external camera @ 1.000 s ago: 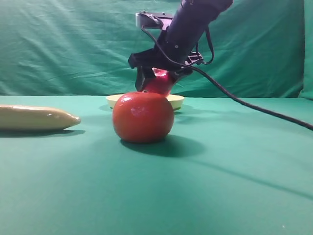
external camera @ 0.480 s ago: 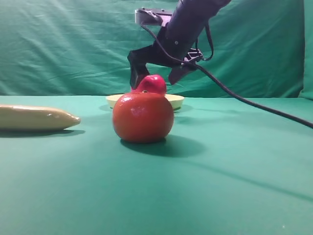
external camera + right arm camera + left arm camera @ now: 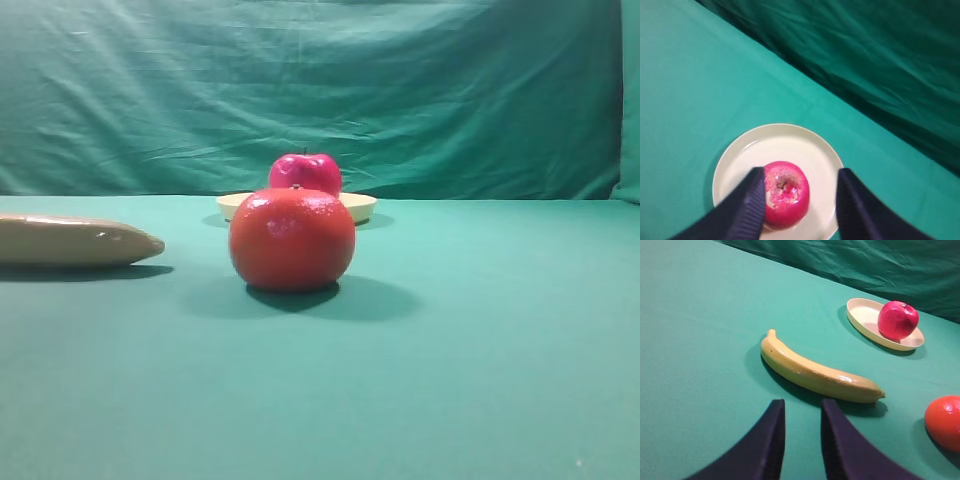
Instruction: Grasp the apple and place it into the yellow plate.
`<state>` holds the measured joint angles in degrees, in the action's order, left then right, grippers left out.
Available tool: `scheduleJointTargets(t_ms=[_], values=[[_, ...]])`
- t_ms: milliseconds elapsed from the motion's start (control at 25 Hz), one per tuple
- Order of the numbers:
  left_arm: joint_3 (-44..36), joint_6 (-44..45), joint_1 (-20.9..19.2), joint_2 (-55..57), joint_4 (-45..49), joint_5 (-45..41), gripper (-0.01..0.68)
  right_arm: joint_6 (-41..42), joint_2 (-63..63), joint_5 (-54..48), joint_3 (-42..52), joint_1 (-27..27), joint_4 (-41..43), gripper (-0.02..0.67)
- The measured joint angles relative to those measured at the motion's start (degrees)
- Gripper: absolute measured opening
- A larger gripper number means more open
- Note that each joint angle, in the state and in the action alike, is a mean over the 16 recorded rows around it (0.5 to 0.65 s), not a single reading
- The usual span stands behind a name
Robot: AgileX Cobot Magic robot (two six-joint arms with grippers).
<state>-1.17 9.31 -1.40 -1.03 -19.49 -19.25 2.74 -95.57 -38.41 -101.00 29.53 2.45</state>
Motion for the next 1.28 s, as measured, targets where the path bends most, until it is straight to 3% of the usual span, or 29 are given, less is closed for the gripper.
scheduleJointTargets(t_ms=[280, 840, 1280], values=[[0.0, 0.0, 0.0, 0.0, 0.0, 0.0, 0.157, -3.3, 13.05, -2.34, 8.6, 0.0, -0.43, 0.0], [0.0, 0.0, 0.0, 0.0, 0.0, 0.0, 0.157, -5.73, 46.23, 0.29, 37.44, 0.0, -1.51, 0.0], [0.0, 0.0, 0.0, 0.0, 0.0, 0.0, 0.157, -6.01, 65.58, -10.18, 44.96, 0.0, -0.04, 0.0]])
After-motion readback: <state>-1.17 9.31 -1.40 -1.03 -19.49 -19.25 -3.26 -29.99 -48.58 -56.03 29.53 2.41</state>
